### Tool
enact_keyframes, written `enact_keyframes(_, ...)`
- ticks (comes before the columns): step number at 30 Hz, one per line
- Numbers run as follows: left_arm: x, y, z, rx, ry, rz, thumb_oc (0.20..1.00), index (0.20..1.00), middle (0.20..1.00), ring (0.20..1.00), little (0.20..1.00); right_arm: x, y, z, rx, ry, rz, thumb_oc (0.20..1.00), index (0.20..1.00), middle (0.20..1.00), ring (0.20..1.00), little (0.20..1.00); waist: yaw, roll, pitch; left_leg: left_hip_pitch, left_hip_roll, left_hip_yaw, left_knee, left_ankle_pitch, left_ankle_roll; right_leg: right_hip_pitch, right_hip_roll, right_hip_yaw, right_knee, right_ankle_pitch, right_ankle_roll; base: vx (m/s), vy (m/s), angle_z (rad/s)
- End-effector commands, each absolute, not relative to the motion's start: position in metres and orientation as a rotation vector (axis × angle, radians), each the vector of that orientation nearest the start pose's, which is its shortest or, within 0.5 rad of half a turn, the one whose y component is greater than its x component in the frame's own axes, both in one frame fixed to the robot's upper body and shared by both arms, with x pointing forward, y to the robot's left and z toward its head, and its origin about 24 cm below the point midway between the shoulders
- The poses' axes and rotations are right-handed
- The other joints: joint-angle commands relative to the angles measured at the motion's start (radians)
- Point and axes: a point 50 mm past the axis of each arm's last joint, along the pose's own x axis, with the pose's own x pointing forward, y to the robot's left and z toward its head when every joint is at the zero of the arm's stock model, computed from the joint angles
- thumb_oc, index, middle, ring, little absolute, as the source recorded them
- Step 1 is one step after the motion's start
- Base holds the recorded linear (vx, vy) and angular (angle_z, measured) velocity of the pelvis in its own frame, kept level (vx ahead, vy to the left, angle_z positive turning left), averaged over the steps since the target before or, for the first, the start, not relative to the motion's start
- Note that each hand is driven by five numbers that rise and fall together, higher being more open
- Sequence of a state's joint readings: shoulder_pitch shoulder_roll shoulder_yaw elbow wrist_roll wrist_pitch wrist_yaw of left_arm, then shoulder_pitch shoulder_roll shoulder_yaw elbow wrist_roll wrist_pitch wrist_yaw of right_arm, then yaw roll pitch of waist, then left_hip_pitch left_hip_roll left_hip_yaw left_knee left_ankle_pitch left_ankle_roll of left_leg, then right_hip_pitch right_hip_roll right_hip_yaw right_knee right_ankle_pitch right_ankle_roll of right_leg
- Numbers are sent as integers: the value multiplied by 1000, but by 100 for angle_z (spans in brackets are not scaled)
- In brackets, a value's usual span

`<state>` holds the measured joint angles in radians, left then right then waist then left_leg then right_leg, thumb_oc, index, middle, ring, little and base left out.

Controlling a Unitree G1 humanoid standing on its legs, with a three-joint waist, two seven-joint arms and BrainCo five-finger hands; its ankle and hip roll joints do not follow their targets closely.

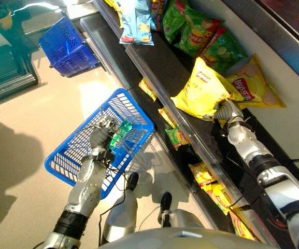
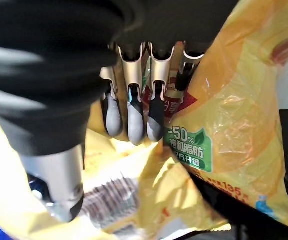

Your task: Pick up the snacks into the basket

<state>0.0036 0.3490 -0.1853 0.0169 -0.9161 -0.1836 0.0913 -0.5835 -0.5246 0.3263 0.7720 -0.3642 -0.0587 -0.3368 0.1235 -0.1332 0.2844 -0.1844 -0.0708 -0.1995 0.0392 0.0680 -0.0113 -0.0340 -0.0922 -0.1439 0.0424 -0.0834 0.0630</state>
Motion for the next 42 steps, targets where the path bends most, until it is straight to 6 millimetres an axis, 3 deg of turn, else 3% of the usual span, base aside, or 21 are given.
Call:
enact_keyframes(1, 247, 180, 118, -559, -435, -141, 200, 200, 200, 200, 200, 348, -244, 68, -1069, 7, -176, 1000, 1000, 1000, 1000, 1000, -5, 12, -117, 87, -25, 42, -39, -114, 41, -83, -27, 31, 91, 70, 93, 21, 6, -8)
enact_keyframes(9, 244, 181, 116, -566, -432, -123, 200, 200, 200, 200, 200, 350, -238, 72, -997, -24, -205, 1000, 1000, 1000, 1000, 1000, -9, 15, -121, 101, -24, 44, -48, -115, 43, -80, -26, 35, 98, 74, 96, 7, -1, -2)
enact_keyframes(10, 244, 182, 116, -565, -431, -123, 200, 200, 200, 200, 200, 350, -237, 72, -989, -25, -203, 840, 840, 840, 840, 840, -10, 15, -122, 103, -24, 44, -49, -115, 44, -81, -27, 35, 99, 75, 97, 0, 0, 0)
enact_keyframes(11, 244, 182, 115, -564, -431, -123, 200, 200, 200, 200, 200, 350, -236, 71, -974, -24, -202, 200, 200, 200, 200, 200, -10, 15, -122, 106, -25, 45, -49, -117, 44, -80, -27, 36, 101, 75, 98, 0, 0, 0)
enact_keyframes(24, 243, 182, 116, -554, -432, -117, 200, 200, 200, 200, 200, 352, -220, 71, -831, -48, -198, 200, 200, 200, 200, 200, -7, 23, -104, 104, -24, 48, -65, -106, 50, -113, -27, 42, 122, 82, 100, -5, 1, -3)
enact_keyframes(42, 240, 183, 117, -562, -434, -104, 200, 200, 200, 200, 200, 348, -217, 71, -687, -68, -262, 200, 200, 200, 200, 200, -12, 21, -109, 106, -28, 33, -74, -100, 51, -110, -33, 33, 127, 85, 100, -1, 0, 0)
